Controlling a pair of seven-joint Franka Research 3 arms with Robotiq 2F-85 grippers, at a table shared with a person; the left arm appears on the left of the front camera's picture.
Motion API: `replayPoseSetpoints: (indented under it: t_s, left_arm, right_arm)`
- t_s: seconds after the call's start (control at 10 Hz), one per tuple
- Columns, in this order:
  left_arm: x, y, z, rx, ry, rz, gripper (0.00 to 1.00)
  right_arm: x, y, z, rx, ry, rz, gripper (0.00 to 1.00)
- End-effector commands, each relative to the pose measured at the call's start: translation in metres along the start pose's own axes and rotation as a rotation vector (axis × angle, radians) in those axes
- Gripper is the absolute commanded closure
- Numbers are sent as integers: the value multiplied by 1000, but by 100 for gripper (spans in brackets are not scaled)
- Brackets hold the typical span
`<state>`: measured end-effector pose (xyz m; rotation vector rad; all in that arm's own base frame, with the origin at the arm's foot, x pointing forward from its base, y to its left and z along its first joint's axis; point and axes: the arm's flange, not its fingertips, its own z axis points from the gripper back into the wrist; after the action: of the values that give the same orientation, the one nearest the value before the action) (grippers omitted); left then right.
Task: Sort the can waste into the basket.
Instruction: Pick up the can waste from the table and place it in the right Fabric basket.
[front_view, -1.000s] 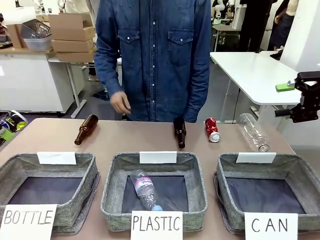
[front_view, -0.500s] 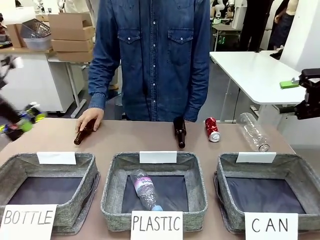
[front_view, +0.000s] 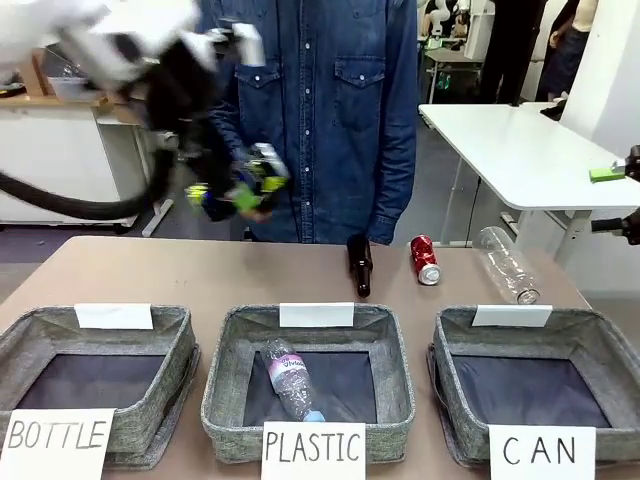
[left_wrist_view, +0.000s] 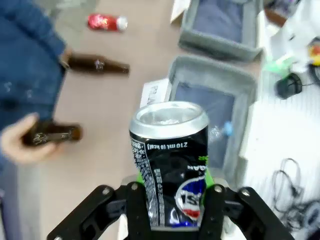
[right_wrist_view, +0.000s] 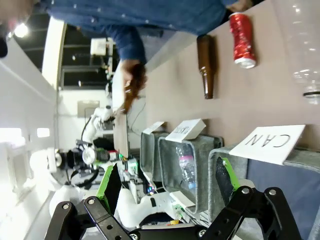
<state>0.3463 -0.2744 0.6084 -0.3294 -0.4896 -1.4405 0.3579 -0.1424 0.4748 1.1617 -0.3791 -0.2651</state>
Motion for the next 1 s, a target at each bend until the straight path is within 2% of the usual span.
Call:
replayPoseSetpoints:
  t_s: [0.0, 0.1, 0.2, 0.4, 0.6, 0.9]
  left_arm:
    - [69, 19, -63, -42, 37, -202, 59]
    - [116, 8, -98, -47, 75, -300, 59]
    - [155, -5, -132, -79, 102, -380, 59]
    - [208, -20, -190, -48, 107, -432, 59]
    - [244, -37, -248, -127, 133, -441, 59]
    - [257, -53, -289, -237, 212, -452, 59]
  right_arm:
    - [7, -6, 21, 13, -70, -75, 0]
    - [0, 0, 0, 0, 0, 0, 0]
    - [0, 0, 0, 0, 0, 0, 0]
    - [0, 0, 0, 0, 0, 0, 0]
    - [0, 0, 0, 0, 0, 0, 0]
    - [0, 0, 0, 0, 0, 0, 0]
